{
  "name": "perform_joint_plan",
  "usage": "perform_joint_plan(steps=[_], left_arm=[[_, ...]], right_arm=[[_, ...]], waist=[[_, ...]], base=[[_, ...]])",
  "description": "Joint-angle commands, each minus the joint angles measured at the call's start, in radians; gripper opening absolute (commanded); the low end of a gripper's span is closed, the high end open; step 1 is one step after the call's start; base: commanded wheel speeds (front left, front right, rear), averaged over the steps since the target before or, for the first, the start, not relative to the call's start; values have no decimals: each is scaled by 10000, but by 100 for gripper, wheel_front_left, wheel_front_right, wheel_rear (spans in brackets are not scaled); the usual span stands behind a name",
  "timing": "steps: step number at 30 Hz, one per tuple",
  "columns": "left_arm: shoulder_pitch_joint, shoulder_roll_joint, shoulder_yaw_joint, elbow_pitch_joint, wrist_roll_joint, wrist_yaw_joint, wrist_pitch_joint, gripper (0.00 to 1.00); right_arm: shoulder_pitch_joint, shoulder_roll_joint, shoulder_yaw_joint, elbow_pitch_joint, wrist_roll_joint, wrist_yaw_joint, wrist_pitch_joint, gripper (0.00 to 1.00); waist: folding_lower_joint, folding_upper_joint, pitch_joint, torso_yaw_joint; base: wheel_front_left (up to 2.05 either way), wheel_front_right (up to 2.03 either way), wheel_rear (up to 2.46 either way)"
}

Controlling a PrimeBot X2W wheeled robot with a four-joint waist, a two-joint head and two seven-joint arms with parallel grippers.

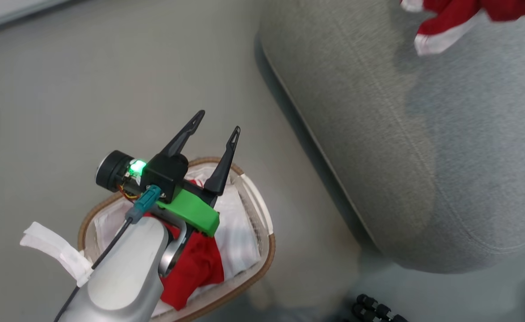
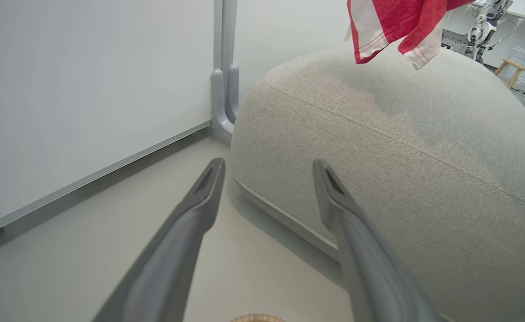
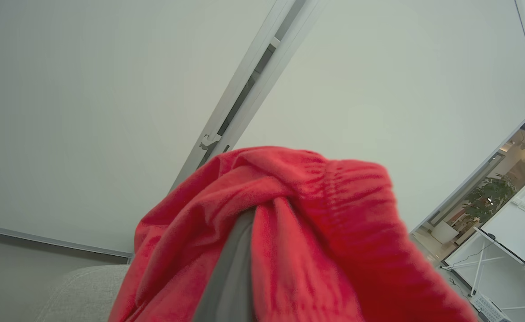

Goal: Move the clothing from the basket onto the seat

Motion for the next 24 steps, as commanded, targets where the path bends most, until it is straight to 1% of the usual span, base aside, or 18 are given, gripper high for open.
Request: perform_joint_plan(steps=[1, 5, 8, 10, 13, 16, 19, 20, 21, 22, 24], left_arm=[[-299, 83, 13, -106, 139, 32, -5, 100], [-442, 138, -6, -289, 245, 135, -2, 100], [-490, 222, -66, -459, 359, 221, 25, 100], [-438, 172, -116, -586, 351, 252, 21, 100], [-329, 153, -152, -700, 342, 318, 6, 100], [-227, 175, -131, -741, 282, 379, 5, 100], [-167, 217, -117, -688, 242, 404, 0, 100], [-151, 225, -118, -668, 214, 399, -2, 100], [-142, 219, -118, -654, 194, 401, -3, 100], [-132, 203, -111, -636, 184, 404, -5, 100], [-98, 159, -91, -571, 141, 402, -10, 100]], right_arm=[[-456, -329, -20, 280, 149, -14, -17, 0], [-1203, -968, -198, 988, 78, -14, -17, 0], [-1443, -1237, -504, 1446, 19, -14, -13, 0], [-1398, -1362, -778, 1805, -67, -14, -11, 0], [-1012, -1310, -1057, 2203, -267, -14, -13, 0], [-565, -1071, -1099, 2547, -433, -14, -11, 0], [-223, -872, -1253, 2637, -506, -14, -11, 0], [-51, -780, -1301, 2623, -551, -14, -11, 2], [70, -706, -1361, 2589, -587, -14, -11, 18], [218, -616, -1447, 2550, -627, -14, -11, 37], [456, -482, -1616, 2415, -674, -14, -11, 100]], waist=[[-1, -1, 1449, 952], [-1, -1, 2036, 1270], [-1, -1, 2371, 1416], [-1, -1, 2530, 1519], [-1, -1, 2609, 1593], [-1, -1, 2627, 1587], [-1, -1, 2548, 1568], [-1, -1, 2496, 1560], [-1, -1, 2450, 1561], [-1, -1, 2384, 1569], [-1, -1, 2235, 1590]], base=[[0, 0, 0], [0, 0, 0], [0, 0, 0], [0, 0, 0], [0, 0, 0], [0, 0, 0], [0, 0, 0], [0, 0, 0], [0, 0, 0], [0, 0, 0], [0, 0, 0]])
